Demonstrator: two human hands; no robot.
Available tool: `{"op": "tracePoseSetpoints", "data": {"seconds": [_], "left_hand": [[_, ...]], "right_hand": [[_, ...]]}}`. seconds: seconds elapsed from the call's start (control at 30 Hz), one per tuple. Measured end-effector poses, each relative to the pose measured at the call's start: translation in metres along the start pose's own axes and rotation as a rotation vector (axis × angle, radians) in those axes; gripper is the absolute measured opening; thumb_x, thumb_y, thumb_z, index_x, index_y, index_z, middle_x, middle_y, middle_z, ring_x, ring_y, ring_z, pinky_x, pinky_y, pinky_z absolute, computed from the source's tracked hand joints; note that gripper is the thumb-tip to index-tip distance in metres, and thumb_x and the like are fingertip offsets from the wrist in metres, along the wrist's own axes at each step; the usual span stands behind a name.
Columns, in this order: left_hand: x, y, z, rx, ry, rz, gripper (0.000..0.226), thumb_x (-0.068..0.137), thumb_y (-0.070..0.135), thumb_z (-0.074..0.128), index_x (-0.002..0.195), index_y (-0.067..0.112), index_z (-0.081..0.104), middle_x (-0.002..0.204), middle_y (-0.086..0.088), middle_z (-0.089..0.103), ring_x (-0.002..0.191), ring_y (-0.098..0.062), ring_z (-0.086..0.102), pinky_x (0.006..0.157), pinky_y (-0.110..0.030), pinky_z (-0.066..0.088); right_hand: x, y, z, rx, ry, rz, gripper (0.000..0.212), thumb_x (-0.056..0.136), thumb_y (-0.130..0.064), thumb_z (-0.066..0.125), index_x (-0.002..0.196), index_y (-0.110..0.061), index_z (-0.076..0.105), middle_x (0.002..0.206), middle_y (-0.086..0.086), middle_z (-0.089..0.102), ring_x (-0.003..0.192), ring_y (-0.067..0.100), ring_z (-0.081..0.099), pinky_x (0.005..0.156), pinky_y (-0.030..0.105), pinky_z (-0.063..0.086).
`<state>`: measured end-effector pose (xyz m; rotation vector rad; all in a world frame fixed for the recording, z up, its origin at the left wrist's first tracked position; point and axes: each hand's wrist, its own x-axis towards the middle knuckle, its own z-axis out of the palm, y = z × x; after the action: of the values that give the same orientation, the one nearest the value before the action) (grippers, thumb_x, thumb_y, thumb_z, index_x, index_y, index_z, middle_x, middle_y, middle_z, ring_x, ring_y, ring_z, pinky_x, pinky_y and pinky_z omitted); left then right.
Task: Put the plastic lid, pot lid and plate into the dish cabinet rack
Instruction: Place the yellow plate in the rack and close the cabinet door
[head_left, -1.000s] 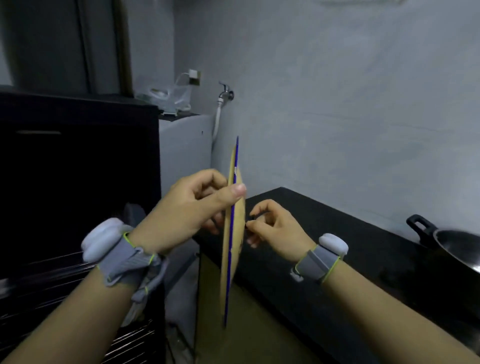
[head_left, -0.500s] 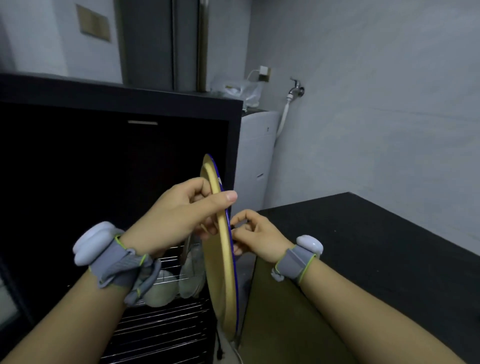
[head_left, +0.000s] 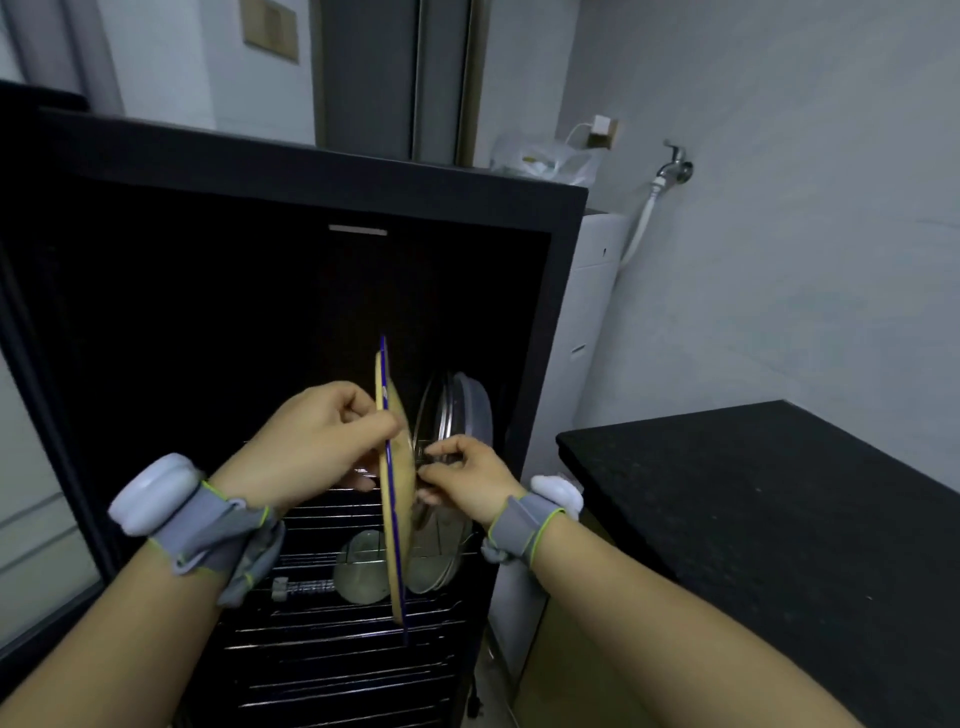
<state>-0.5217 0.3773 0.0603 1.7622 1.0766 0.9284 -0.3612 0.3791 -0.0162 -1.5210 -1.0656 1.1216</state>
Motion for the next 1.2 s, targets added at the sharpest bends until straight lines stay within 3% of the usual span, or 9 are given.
{"op": "tracePoseSetpoints", "data": {"seconds": [0.13,0.23,0.3,0.4,0.5,0.57,0.67,0.87,1.2], "left_hand": [[0.023,-0.022,-0.005,0.009,0.057,-0.045,0.009,0.082,0.009,0.057,0.075,0.003,0.058,0.061,-0.006,0.056,0.039,-0.008,0.057,0.042,-0.022,0.053],[0.045,-0.041,-0.013,0.057,0.107,-0.059,0.018,0.083,0.008,0.055,0.066,0.001,0.06,0.053,-0.005,0.056,0.033,-0.006,0.055,0.039,-0.017,0.045],[0.06,-0.055,-0.02,0.07,0.127,-0.098,0.025,0.083,0.011,0.055,0.069,-0.009,0.059,0.058,-0.013,0.055,0.034,-0.008,0.056,0.053,-0.025,0.047],[0.077,-0.071,-0.027,0.064,0.144,-0.144,0.033,0.078,0.024,0.058,0.071,-0.008,0.061,0.062,-0.016,0.052,0.04,-0.014,0.057,0.055,-0.026,0.043],[0.09,-0.08,-0.024,0.116,0.151,-0.138,0.031,0.078,0.024,0.057,0.061,-0.001,0.059,0.052,-0.011,0.052,0.038,-0.013,0.053,0.058,-0.027,0.041],[0.098,-0.083,-0.019,0.175,0.166,-0.115,0.029,0.083,0.018,0.055,0.059,0.002,0.058,0.044,-0.006,0.052,0.03,-0.003,0.048,0.056,-0.026,0.041],[0.11,-0.083,-0.01,0.224,0.186,-0.096,0.032,0.082,0.017,0.057,0.053,0.004,0.059,0.032,0.003,0.053,0.031,-0.002,0.051,0.059,-0.027,0.046],[0.133,-0.08,-0.002,0.402,0.254,-0.027,0.036,0.081,0.023,0.058,0.064,-0.008,0.065,0.062,-0.023,0.065,0.069,-0.038,0.063,0.065,-0.036,0.046],[0.157,-0.077,0.031,0.509,0.264,-0.027,0.034,0.079,0.031,0.061,0.066,-0.001,0.065,0.062,-0.013,0.056,0.067,-0.029,0.053,0.059,-0.028,0.033]], "right_hand": [[0.015,-0.006,0.012,0.023,-0.054,0.059,0.036,0.089,-0.002,0.05,0.125,-0.002,0.048,0.097,0.019,0.061,0.067,0.018,0.065,0.055,0.012,0.051],[0.017,-0.004,0.014,-0.139,-0.128,0.009,0.042,0.089,0.0,0.046,0.131,0.001,0.044,0.112,0.035,0.06,0.092,0.032,0.063,0.073,0.024,0.053],[0.019,-0.003,0.015,-0.259,-0.153,-0.028,0.047,0.088,-0.005,0.051,0.135,-0.007,0.044,0.12,0.023,0.059,0.105,0.031,0.06,0.097,0.037,0.049],[0.025,0.0,0.014,-0.297,-0.216,-0.006,0.056,0.086,-0.013,0.057,0.139,-0.014,0.038,0.137,0.015,0.048,0.12,0.029,0.053,0.104,0.039,0.044],[0.029,0.001,0.005,-0.213,-0.226,0.071,0.046,0.089,-0.008,0.054,0.134,-0.005,0.043,0.1,0.007,0.061,0.083,0.016,0.064,0.071,0.015,0.056],[0.032,0.001,-0.004,-0.142,-0.196,0.101,0.037,0.09,-0.005,0.051,0.126,0.001,0.049,0.078,0.002,0.056,0.061,0.005,0.06,0.052,0.009,0.051],[0.038,0.0,-0.017,-0.093,-0.174,0.122,0.031,0.092,-0.006,0.048,0.121,0.004,0.055,0.073,0.005,0.059,0.049,0.004,0.059,0.053,0.012,0.051],[0.037,0.004,-0.033,-0.055,-0.176,0.127,0.03,0.092,-0.006,0.046,0.117,0.006,0.057,0.073,0.007,0.06,0.042,0.001,0.059,0.047,0.01,0.05],[0.041,0.008,-0.042,-0.045,-0.173,0.109,0.028,0.092,-0.005,0.045,0.114,0.006,0.058,0.072,0.006,0.06,0.042,0.001,0.059,0.047,0.01,0.05]]}}
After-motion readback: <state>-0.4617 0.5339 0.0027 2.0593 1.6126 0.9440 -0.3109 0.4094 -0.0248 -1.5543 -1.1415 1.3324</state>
